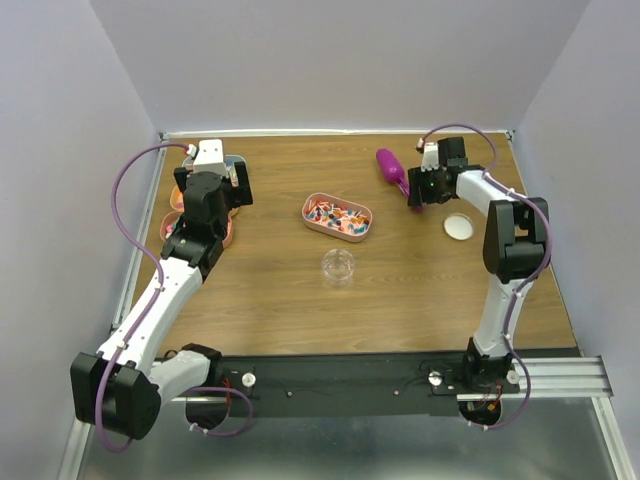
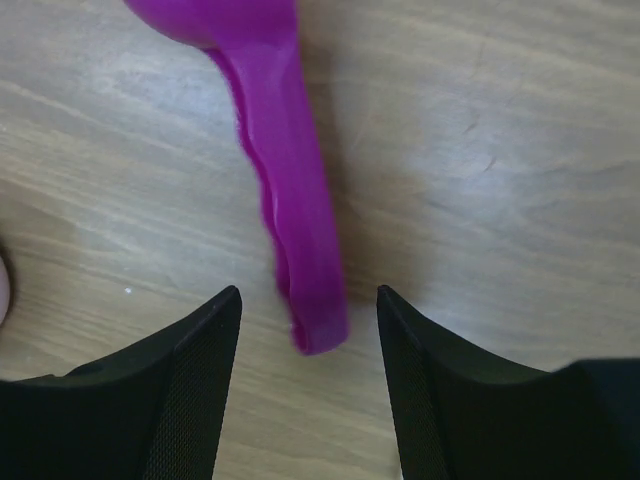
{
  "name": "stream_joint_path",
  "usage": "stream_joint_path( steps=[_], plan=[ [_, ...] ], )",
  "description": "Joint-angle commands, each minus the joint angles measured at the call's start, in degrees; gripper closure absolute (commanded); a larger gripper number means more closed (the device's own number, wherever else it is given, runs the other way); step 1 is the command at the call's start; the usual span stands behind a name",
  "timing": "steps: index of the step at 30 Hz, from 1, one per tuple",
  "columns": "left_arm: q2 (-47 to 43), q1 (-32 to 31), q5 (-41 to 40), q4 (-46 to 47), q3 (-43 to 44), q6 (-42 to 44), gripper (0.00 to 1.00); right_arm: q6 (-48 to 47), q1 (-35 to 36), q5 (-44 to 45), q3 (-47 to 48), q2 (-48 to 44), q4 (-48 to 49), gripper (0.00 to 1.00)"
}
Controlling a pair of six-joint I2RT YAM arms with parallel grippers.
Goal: Pack the candies
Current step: Pick up the spatula from the center of the board.
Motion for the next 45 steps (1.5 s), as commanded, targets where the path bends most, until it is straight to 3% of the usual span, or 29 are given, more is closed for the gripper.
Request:
stream_joint_path(
  steps=[1, 11, 16, 21, 24, 26, 32, 39, 45],
  plan=[
    [0.2, 0.4, 1.4, 0.3, 1.3, -0.1, 0.02, -4.9, -0.4, -2.6, 3.7, 2.6, 1.9, 0.37],
    [0.7, 0.5, 1.9, 0.3, 1.3, -0.2, 0.02, -6.7, -0.4, -1.6, 3.7, 4.9, 3.1, 0.38],
    [1.0, 0.5, 2.0, 0.2, 1.3, -0.2, 0.02, -5.7, -0.4, -0.3, 5.6, 7.8, 3.5, 0.46],
    [1.6, 0.5, 2.5, 0.2, 1.3, -0.3, 0.02, -4.3, -0.4, 0.2, 6.5, 9.0, 4.1, 0.46],
    [1.7, 0.5, 3.4, 0.3, 1.5, -0.4, 0.02, -3.6, -0.3, 0.4, 6.6, 9.0, 4.5, 0.56],
    [1.9, 0.5, 4.2, 0.3, 1.6, -0.4, 0.02, -3.4, -0.3, 0.1, 6.5, 8.4, 4.5, 0.68],
    [2.1, 0.5, 8.3, 1.0, 1.5, -0.3, 0.02, 0.3, 0.3, -3.7, 4.9, 1.8, 4.6, 0.97],
    [1.2, 0.5, 17.0, 3.9, 0.5, -0.5, 0.02, 9.6, 2.5, -11.9, -1.9, -11.6, 4.6, 0.99],
    [1.1, 0.5, 28.7, 5.8, 1.2, -7.7, 0.02, 13.4, 10.8, -18.3, -11.9, -23.9, 6.1, 0.99]
  ],
)
